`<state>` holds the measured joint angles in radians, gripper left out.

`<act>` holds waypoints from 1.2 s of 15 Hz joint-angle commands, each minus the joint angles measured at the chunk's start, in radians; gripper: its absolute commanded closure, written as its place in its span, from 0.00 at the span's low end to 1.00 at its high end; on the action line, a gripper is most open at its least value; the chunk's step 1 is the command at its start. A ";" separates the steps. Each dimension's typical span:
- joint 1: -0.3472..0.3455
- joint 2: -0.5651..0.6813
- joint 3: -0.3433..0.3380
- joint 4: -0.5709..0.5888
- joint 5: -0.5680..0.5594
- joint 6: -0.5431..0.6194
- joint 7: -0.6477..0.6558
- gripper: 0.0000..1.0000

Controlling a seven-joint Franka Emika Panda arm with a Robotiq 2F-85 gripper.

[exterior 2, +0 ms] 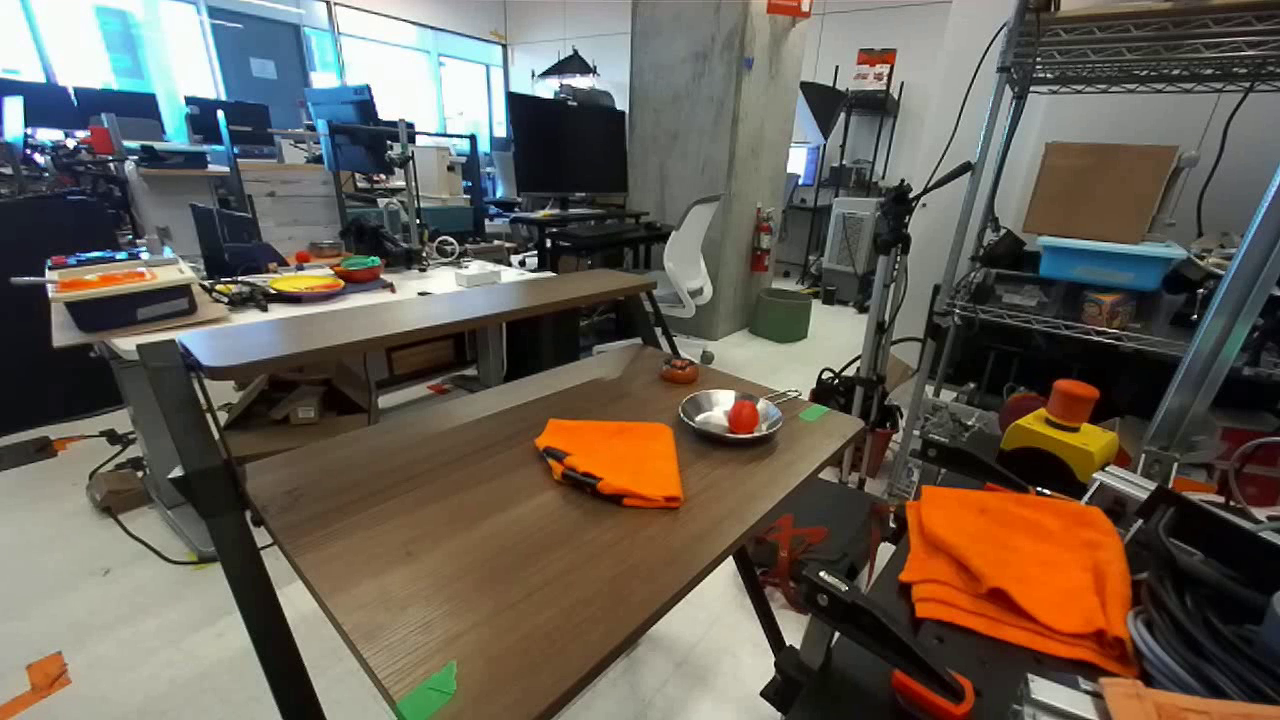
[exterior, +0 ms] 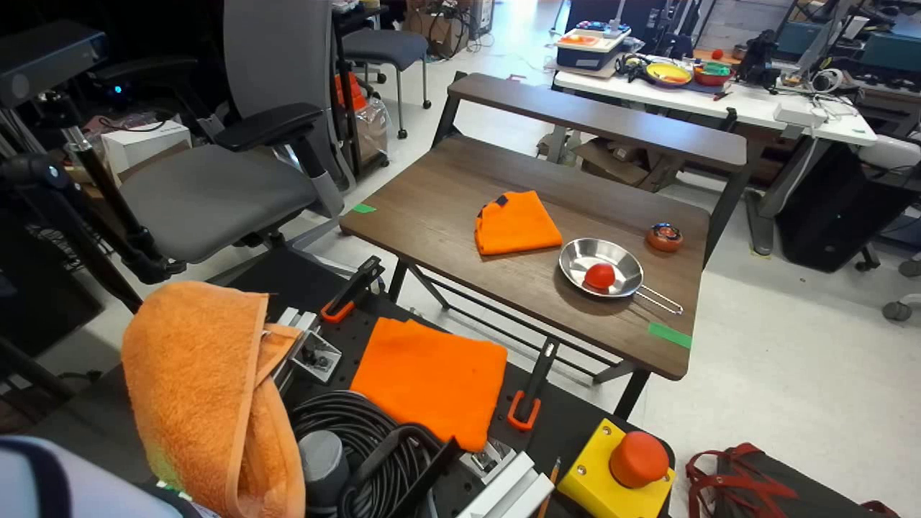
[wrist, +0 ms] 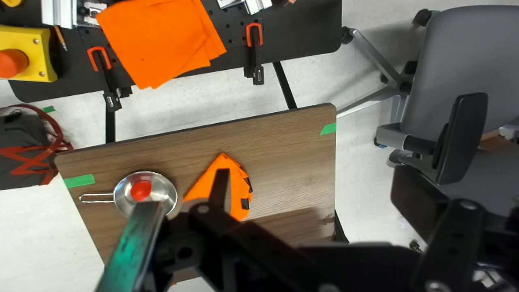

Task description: Slide the orange cloth on the table to the left

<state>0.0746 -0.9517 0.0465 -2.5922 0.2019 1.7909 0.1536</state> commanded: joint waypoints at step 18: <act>-0.122 0.898 -0.003 0.426 -0.104 0.410 0.186 0.00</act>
<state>-0.0487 -0.1887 0.0470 -2.2583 0.1382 2.1651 0.2929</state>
